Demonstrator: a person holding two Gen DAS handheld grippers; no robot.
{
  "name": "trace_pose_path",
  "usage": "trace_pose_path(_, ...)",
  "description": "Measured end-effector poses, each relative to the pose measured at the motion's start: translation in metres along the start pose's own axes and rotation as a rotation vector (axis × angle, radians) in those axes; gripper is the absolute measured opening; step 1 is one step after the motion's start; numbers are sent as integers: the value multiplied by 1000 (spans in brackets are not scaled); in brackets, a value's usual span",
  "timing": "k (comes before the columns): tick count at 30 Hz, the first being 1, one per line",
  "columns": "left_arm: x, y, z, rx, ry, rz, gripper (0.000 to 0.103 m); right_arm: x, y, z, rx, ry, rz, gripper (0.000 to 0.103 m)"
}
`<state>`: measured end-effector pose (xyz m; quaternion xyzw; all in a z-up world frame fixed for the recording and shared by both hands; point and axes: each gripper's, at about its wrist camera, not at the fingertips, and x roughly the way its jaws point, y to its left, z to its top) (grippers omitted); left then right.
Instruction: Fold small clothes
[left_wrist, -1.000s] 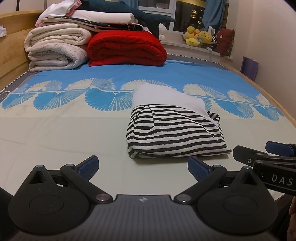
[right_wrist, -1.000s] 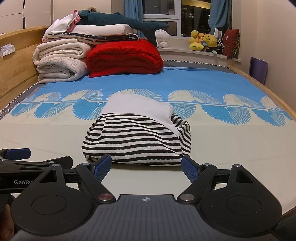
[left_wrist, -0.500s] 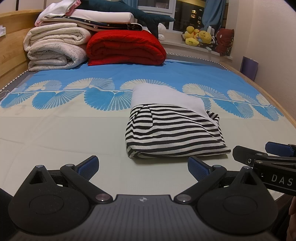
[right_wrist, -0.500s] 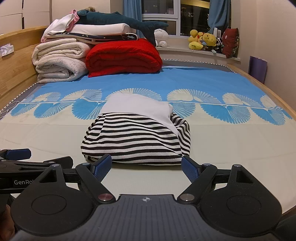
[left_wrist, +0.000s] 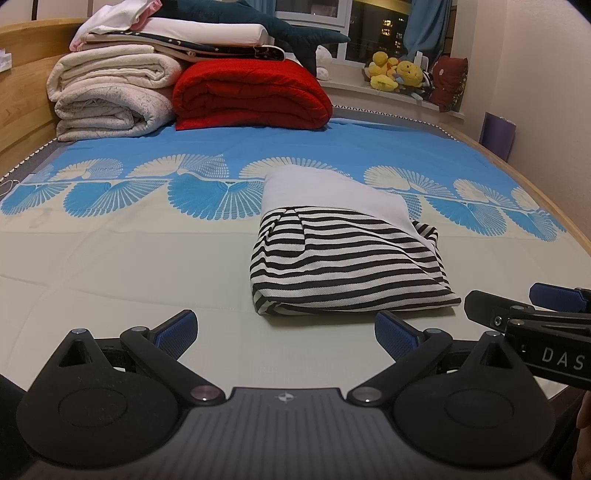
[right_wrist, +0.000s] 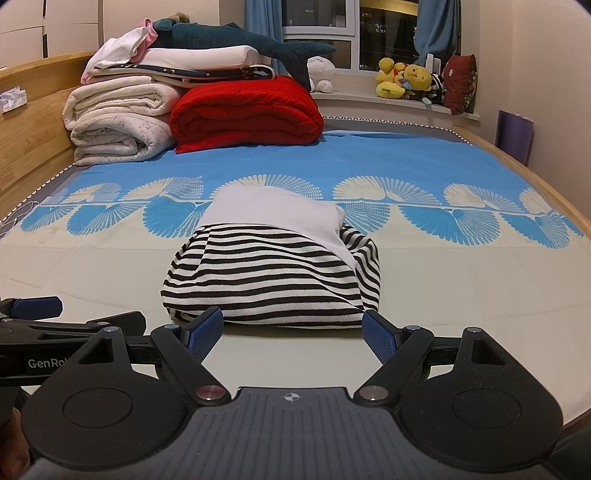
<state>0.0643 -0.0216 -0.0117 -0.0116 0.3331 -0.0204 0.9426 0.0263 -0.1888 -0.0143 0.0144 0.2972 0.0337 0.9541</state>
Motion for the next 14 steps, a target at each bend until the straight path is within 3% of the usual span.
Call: trace_pose_path(14,2,-2,-1,-2,3,-1,102,0,0,0,-1,1,0,83)
